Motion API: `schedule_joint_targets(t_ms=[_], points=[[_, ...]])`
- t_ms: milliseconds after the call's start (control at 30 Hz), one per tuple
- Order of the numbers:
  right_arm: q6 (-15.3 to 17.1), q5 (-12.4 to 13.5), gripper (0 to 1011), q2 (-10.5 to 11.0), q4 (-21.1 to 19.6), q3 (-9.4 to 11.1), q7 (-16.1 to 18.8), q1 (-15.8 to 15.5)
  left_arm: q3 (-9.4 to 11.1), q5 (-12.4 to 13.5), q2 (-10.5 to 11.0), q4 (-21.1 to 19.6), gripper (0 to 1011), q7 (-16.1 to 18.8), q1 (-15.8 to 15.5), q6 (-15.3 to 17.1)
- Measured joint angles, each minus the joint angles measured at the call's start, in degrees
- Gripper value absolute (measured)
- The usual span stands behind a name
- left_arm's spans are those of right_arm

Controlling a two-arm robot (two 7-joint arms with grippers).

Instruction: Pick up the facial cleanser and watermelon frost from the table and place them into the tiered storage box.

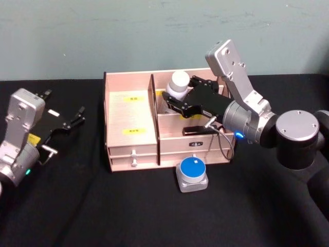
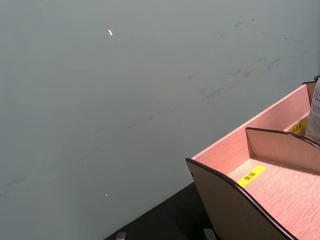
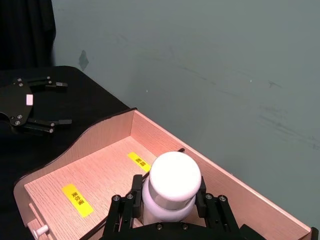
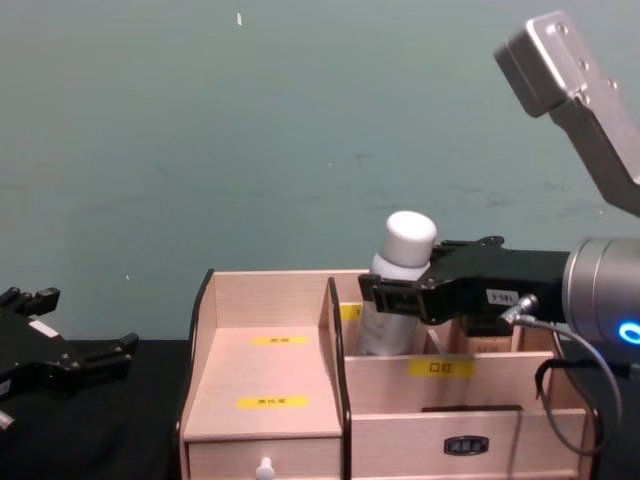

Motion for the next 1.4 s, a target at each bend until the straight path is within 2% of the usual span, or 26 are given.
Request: schedule_joint_targets(t_ms=[233, 933, 1400], points=[[0.31, -0.76, 617, -0.06, 0.48, -0.19, -0.01, 0.16, 0.00, 0.00, 0.00, 0.00, 1001, 0.00, 0.00, 0.00], [0.59, -0.68, 629, 0.05, 0.48, -0.20, -0.01, 0.08, 0.00, 0.00, 0.00, 0.00, 1001, 0.00, 0.00, 0.00], [0.63, -0.70, 1000, 0.00, 0.49, -0.27, 0.07, 0.07, 0.00, 0.00, 0.00, 0.00, 1001, 0.00, 0.00, 0.00]])
